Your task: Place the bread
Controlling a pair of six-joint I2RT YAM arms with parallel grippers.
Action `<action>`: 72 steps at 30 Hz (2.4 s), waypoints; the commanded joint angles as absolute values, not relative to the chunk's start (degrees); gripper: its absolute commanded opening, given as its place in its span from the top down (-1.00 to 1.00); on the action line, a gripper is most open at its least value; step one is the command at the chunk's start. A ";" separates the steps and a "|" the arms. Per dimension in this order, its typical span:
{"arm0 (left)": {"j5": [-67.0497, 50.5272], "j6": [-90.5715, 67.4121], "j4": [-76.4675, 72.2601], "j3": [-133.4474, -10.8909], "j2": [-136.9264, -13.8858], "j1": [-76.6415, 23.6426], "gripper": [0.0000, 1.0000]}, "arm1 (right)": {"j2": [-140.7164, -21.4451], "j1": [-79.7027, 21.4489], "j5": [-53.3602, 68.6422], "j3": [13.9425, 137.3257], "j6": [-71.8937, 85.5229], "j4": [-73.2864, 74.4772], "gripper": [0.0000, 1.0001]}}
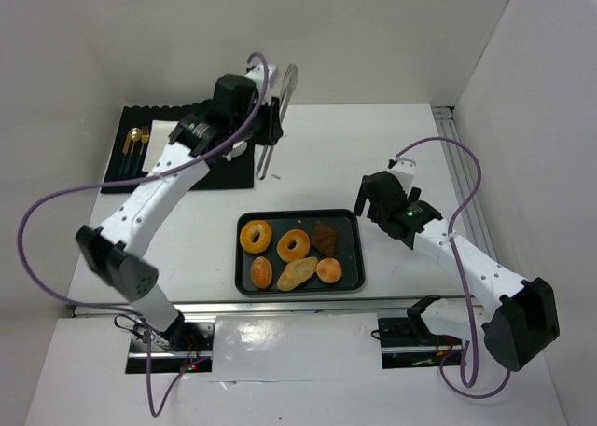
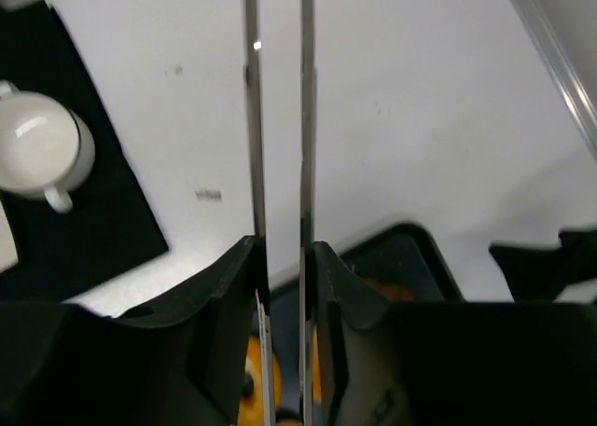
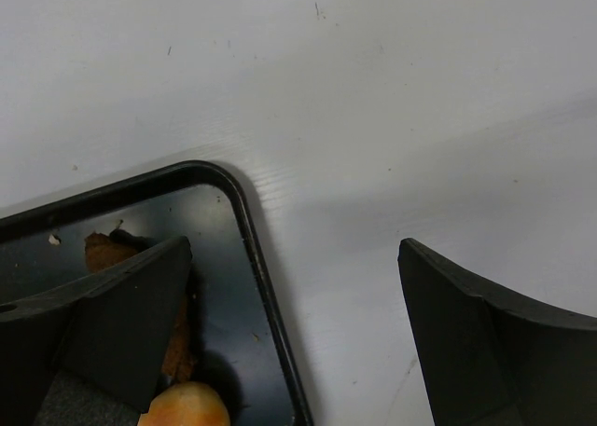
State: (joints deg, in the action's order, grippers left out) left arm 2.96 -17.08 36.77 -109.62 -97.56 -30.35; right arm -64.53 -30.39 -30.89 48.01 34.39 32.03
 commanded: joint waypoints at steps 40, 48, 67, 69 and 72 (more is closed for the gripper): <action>9.50 -36.04 59.51 -73.31 -78.40 -48.60 -0.30 | -60.03 -30.85 -30.59 50.54 33.40 30.15 -0.98; 7.20 -34.89 56.78 -72.69 -79.71 -50.97 -0.14 | -60.03 -30.85 -30.59 50.01 33.40 30.15 -0.98; 9.41 -37.10 60.90 -78.12 -86.74 -52.82 0.19 | -60.64 -30.85 -30.59 48.87 33.40 29.79 -0.98; 8.62 -36.56 61.52 -81.01 -86.75 -52.82 0.39 | -60.64 -30.85 -30.59 48.87 33.40 29.79 -0.98; 8.61 -35.34 63.71 -85.76 -86.75 -51.34 0.62 | -60.12 -30.85 -31.20 48.87 32.78 29.79 -0.98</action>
State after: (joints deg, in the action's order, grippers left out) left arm 9.34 -37.08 61.47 -79.68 -87.20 -52.51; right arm -60.60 -30.39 -30.17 48.62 33.34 31.73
